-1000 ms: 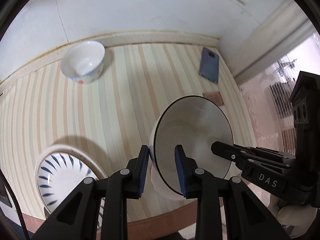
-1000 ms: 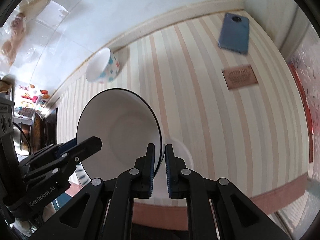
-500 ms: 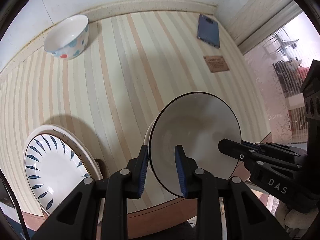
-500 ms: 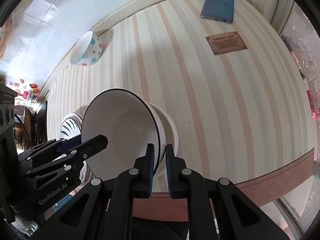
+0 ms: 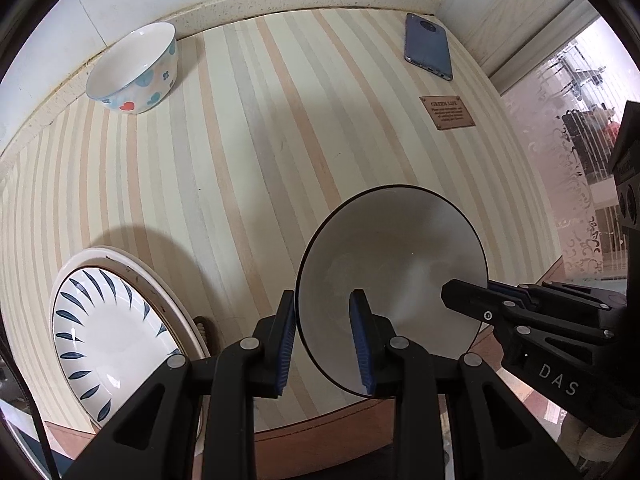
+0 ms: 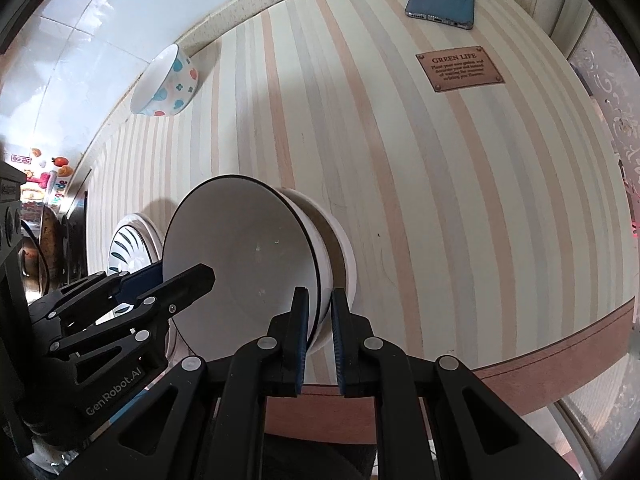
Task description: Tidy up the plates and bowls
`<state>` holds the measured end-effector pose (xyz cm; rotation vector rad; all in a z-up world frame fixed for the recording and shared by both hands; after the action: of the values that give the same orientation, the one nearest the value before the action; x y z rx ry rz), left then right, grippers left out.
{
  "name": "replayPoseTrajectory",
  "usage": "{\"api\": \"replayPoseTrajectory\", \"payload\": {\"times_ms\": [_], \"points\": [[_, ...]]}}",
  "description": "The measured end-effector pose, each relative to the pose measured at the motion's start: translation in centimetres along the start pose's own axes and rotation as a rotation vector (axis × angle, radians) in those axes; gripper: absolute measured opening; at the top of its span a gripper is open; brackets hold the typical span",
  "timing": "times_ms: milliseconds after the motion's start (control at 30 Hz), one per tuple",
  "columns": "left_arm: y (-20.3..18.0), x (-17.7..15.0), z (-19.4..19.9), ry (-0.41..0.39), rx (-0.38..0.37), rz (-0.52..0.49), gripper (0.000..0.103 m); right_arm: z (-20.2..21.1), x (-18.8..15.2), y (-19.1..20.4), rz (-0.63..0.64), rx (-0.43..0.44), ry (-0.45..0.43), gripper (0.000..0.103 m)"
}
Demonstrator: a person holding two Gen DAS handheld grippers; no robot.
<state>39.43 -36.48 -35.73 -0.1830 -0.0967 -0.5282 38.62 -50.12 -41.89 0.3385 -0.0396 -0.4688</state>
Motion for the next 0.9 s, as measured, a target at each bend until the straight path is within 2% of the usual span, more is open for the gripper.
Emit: {"api": "replayPoseTrajectory", "payload": {"times_ms": [467,733,900], "points": [[0.0,0.0,-0.3,0.005,0.013,-0.003,0.024,-0.1,0.4,-0.3,-0.009,-0.002,0.030,0.017],[0.3,0.0,0.5,0.002,-0.005,0.002,0.024,1.8,0.9,-0.5,-0.016,0.025,0.022,0.017],[3.4,1.6,4.1,-0.077,-0.037,0.084,0.025,4.5,3.0,0.8,-0.021,0.057,-0.015,0.019]]}}
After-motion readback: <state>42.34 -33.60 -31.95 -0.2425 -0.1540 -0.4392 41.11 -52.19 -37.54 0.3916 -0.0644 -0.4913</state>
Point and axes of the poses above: each gripper's, at about its wrist camera, not at the fingertips, and z roughly against the way its jaws point, y to its left, x to its top, the point moved 8 cm from there along -z, roughly the way its jaws point, and after that the axes turned 10 degrees about -z, right-handed, at the moved point
